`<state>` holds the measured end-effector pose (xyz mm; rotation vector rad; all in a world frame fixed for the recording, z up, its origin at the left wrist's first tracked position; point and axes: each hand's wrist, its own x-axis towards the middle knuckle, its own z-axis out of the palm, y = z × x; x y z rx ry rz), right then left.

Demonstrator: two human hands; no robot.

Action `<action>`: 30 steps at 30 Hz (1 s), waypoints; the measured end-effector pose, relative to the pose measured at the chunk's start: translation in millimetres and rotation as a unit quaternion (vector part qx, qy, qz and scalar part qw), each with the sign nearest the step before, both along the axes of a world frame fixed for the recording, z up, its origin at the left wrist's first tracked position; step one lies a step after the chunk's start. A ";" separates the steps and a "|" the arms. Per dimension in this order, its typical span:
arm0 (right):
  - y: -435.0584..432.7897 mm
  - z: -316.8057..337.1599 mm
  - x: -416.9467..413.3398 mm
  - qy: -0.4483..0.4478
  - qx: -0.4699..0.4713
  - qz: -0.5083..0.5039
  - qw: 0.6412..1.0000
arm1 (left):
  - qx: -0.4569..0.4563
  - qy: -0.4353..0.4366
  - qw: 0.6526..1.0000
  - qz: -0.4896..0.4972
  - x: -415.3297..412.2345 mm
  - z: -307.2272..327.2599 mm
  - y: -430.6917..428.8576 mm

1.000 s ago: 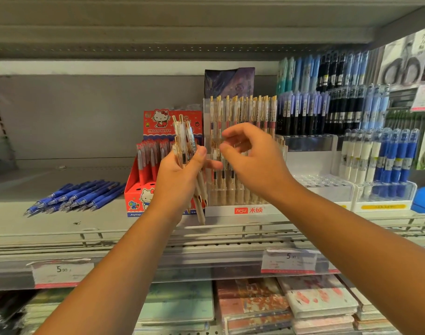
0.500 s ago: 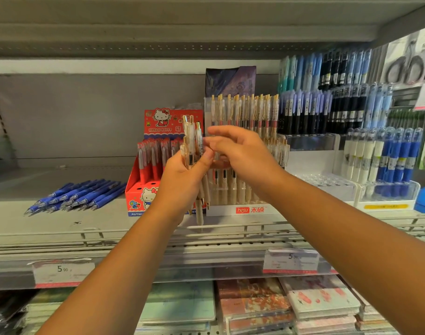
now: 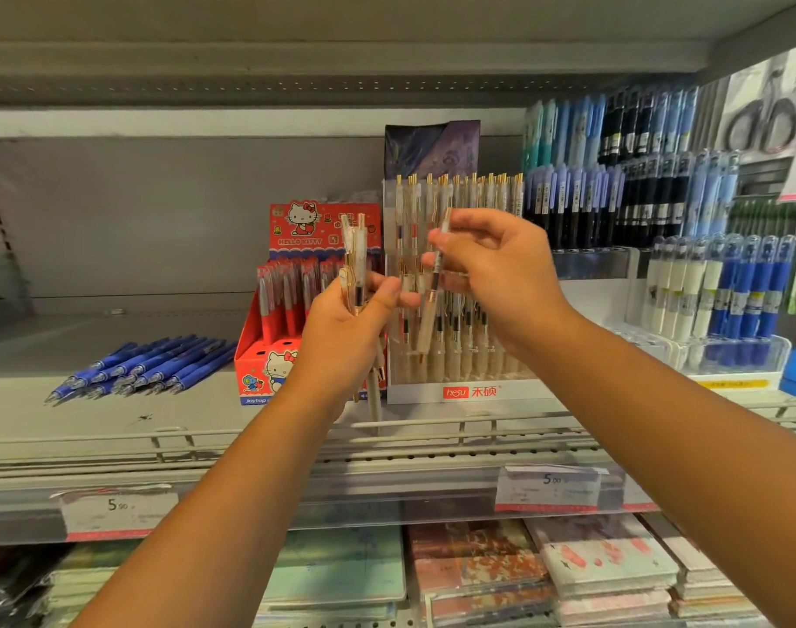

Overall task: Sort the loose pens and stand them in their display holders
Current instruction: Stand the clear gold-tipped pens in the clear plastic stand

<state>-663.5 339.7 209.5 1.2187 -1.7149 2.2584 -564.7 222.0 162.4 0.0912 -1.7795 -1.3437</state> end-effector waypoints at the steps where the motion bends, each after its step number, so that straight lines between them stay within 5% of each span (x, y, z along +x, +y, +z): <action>1: 3.2 -0.3 -4.3 0.014 0.007 -0.020 1.000 | 0.007 0.002 1.000 0.007 0.0 0.5 -0.6; 10: 20.7 -6.9 -34.3 0.124 0.025 -0.196 0.972 | 0.004 -0.008 0.999 0.032 0.3 -1.0 -3.2; 30: 16.9 -33.8 -48.7 0.170 0.174 -0.205 0.948 | 0.099 0.012 0.995 -0.019 -1.2 0.5 -4.3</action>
